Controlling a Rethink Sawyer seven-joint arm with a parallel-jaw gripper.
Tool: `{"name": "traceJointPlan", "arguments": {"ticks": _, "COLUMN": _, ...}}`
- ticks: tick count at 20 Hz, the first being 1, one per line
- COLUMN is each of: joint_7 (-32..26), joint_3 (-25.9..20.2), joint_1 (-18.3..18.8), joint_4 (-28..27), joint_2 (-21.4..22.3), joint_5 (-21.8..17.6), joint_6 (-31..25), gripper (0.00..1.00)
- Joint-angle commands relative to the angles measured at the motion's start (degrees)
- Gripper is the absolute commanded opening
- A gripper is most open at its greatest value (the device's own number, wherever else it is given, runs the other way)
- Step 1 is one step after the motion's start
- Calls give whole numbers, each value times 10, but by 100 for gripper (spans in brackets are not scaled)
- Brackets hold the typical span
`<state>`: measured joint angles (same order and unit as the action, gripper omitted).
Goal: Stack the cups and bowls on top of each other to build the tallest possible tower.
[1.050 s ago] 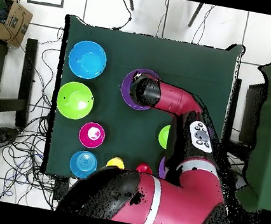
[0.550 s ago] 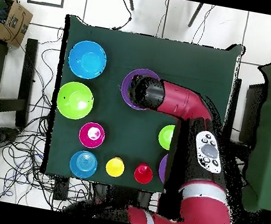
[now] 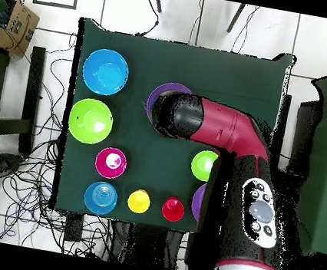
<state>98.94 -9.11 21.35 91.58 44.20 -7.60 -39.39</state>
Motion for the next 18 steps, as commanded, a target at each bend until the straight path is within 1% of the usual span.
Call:
{"name": "traceJointPlan", "arguments": {"ticks": 1, "joint_7": -9, "joint_3": -12, "joint_1": -10, "joint_4": 37, "joint_2": 28, "joint_5": -16, "joint_6": -96, "gripper": 0}}
{"name": "traceJointPlan", "arguments": {"ticks": 3, "joint_7": -11, "joint_3": 5, "joint_1": -16, "joint_4": 21, "joint_2": 21, "joint_5": -41, "joint_6": -108, "gripper": 0}}
{"name": "traceJointPlan", "arguments": {"ticks": 5, "joint_7": -23, "joint_3": 8, "joint_1": -9, "joint_4": 16, "joint_2": 9, "joint_5": -55, "joint_6": -107, "gripper": 0}}
{"name": "traceJointPlan", "arguments": {"ticks": 7, "joint_7": -34, "joint_3": 8, "joint_1": 4, "joint_4": 23, "joint_2": 0, "joint_5": -61, "joint_6": -95, "gripper": 0}}
{"name": "traceJointPlan", "arguments": {"ticks": 11, "joint_7": -40, "joint_3": 6, "joint_1": 26, "joint_4": 52, "joint_2": 7, "joint_5": -61, "joint_6": -65, "gripper": 0}}
{"name": "traceJointPlan", "arguments": {"ticks": 12, "joint_7": -41, "joint_3": 5, "joint_1": 31, "joint_4": 57, "joint_2": 8, "joint_5": -65, "joint_6": -66, "gripper": 100}}
{"name": "traceJointPlan", "arguments": {"ticks": 14, "joint_7": -21, "joint_3": 11, "joint_1": 33, "joint_4": 57, "joint_2": 2, "joint_5": -44, "joint_6": -109, "gripper": 100}}
{"name": "traceJointPlan", "arguments": {"ticks": 18, "joint_7": -31, "joint_3": 8, "joint_1": 49, "joint_4": 81, "joint_2": 8, "joint_5": -48, "joint_6": -97, "gripper": 100}}
